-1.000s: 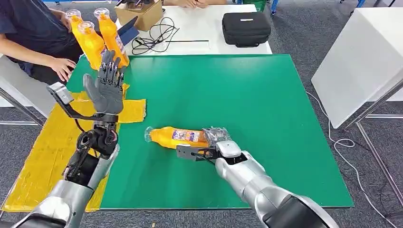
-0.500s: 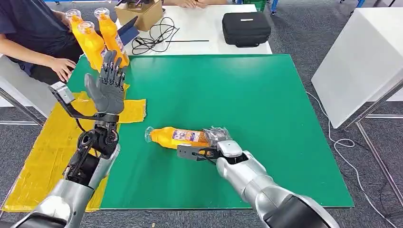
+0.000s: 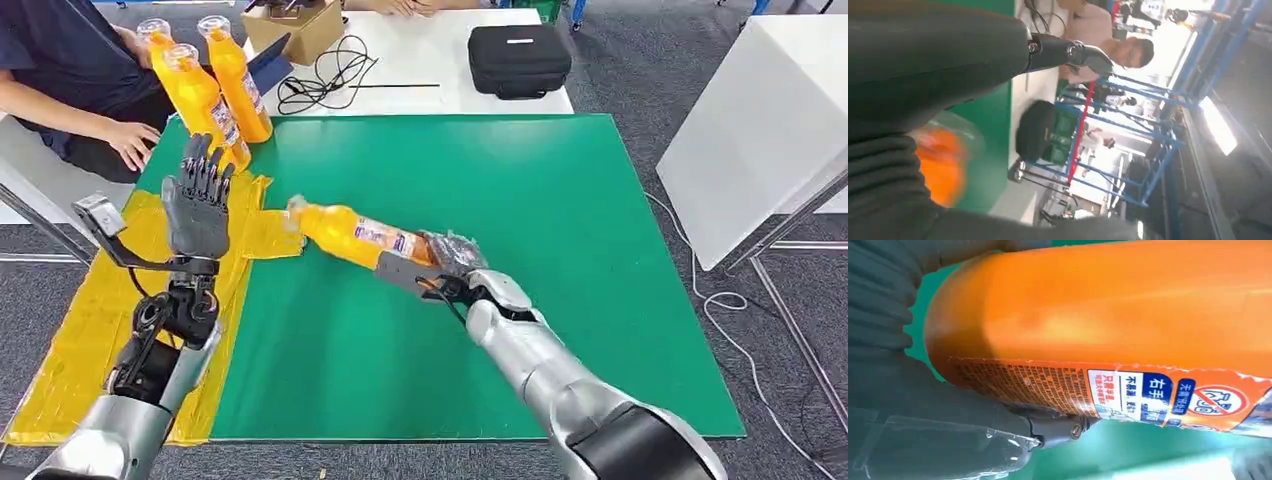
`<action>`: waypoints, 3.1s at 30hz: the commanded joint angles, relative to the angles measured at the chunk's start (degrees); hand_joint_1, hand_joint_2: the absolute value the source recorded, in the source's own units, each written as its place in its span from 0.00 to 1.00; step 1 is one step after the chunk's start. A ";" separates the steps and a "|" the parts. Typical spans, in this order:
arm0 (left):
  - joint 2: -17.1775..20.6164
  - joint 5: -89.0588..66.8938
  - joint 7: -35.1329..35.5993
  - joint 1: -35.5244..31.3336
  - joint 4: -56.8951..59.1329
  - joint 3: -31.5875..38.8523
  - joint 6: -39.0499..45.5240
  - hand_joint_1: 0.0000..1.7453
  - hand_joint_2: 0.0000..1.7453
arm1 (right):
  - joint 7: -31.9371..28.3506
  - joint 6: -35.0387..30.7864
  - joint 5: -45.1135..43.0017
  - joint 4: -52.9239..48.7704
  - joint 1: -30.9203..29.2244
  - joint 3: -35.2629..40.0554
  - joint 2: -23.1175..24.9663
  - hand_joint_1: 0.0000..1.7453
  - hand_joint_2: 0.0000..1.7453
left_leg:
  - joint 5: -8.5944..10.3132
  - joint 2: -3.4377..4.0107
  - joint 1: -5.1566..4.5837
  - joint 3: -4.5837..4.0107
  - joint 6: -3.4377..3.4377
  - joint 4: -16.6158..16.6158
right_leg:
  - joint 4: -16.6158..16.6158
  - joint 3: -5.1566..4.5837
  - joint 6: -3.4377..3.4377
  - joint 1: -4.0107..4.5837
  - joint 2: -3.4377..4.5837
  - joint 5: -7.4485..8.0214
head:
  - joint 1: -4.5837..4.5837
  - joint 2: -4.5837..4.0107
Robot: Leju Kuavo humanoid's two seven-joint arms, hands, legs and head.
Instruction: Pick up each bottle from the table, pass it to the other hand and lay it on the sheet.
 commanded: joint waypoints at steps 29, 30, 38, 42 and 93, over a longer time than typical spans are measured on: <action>-4.69 4.89 3.06 -1.64 3.19 -3.72 -2.71 0.00 1.00 | -3.94 -7.98 -10.88 -21.07 5.69 0.22 -4.62 1.00 1.00 | -0.04 -0.15 -0.01 -0.06 -0.01 0.08 | 0.02 0.03 0.08 -0.02 -0.24 -0.08 | 0.02 0.00; -5.15 5.45 3.35 -1.53 2.71 -4.43 -2.72 0.00 1.00 | -3.67 -7.83 -11.05 -21.57 5.56 0.79 -4.09 1.00 1.00 | -0.08 -0.19 0.00 -0.04 -0.01 0.12 | 0.04 0.06 0.10 -0.01 -0.30 -0.12 | 0.02 0.00; -6.48 13.55 7.08 1.45 -4.19 -11.82 -3.91 0.00 1.00 | 3.29 -21.04 1.99 -15.88 2.32 10.83 1.75 1.00 1.00 | -0.17 0.11 0.00 0.04 -0.02 0.12 | 0.05 0.07 0.10 -0.01 0.00 -0.11 | 0.00 0.00; -6.41 15.50 7.83 1.79 -5.11 -13.23 -4.03 0.00 1.00 | 3.86 -23.31 3.13 -13.47 1.99 12.65 3.37 1.00 1.00 | -0.18 0.15 0.01 0.14 -0.04 0.06 | 0.00 0.15 0.09 0.00 0.05 -0.12 | 0.04 0.00; -4.80 6.69 0.66 22.75 -32.22 -4.36 5.08 1.00 1.00 | 17.33 -13.69 0.55 -18.29 7.49 50.03 3.37 1.00 1.00 | -0.14 -0.03 0.08 0.05 -0.04 -0.07 | -0.18 0.12 0.06 0.07 -0.19 -0.17 | 0.02 0.00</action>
